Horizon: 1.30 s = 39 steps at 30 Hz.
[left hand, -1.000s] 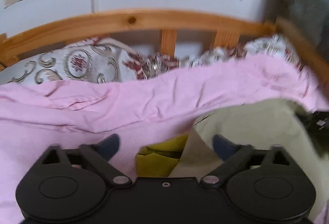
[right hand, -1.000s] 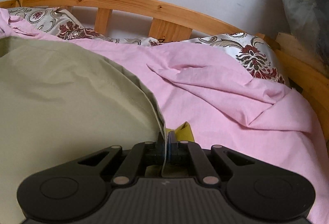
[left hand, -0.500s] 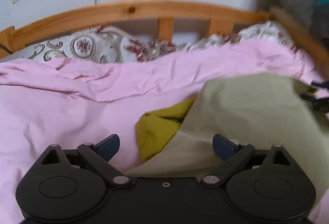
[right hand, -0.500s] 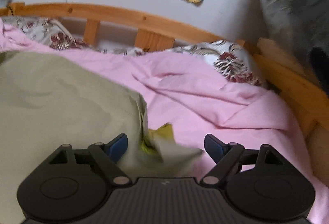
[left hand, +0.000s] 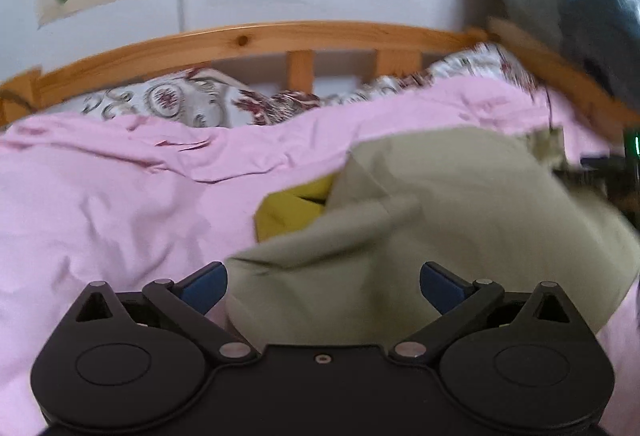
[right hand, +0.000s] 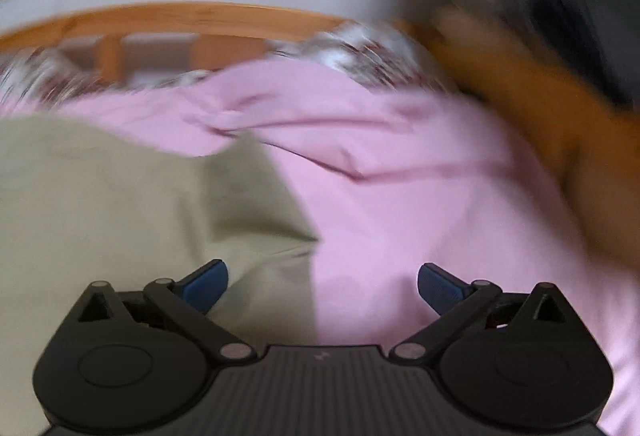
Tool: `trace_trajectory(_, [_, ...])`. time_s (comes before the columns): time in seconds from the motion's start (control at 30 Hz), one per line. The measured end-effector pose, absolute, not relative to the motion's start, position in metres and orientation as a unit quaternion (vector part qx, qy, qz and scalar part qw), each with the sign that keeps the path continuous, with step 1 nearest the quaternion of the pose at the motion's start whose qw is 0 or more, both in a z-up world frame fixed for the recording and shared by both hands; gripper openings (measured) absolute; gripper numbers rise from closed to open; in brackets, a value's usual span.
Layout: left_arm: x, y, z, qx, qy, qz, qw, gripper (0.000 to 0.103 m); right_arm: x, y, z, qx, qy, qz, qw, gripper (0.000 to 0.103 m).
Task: Fold large clothes
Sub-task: 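Open both tools and release the folded hem onto the jacket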
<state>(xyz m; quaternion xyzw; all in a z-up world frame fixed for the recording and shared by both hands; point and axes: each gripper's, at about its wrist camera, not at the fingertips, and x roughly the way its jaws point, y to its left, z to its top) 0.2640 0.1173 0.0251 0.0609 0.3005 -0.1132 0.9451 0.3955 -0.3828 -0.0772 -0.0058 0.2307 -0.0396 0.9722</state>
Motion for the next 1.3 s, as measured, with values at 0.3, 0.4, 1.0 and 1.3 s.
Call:
trace_trajectory(0.3, [0.33,0.117,0.007,0.081,0.307,0.032,0.948,0.097,0.391,-0.387,-0.082,0.002,0.226,-0.036,0.973,0.103])
trace_trajectory(0.4, [0.354,0.143,0.003,0.042,0.325,0.086,0.941,0.096,0.39,-0.386,-0.082,-0.002,0.222,-0.037,0.974,0.103])
trace_trajectory(1.0, [0.268,0.129,0.047,0.008,0.272,0.088,0.958,0.102,0.343,-0.282,0.003,-0.199,0.113,-0.011,0.973,0.103])
trace_trajectory(1.3, [0.176,0.098,0.028,-0.098,0.304,0.006,0.948,0.102,0.34,-0.16,-0.03,-0.234,0.128,0.128,0.955,0.103])
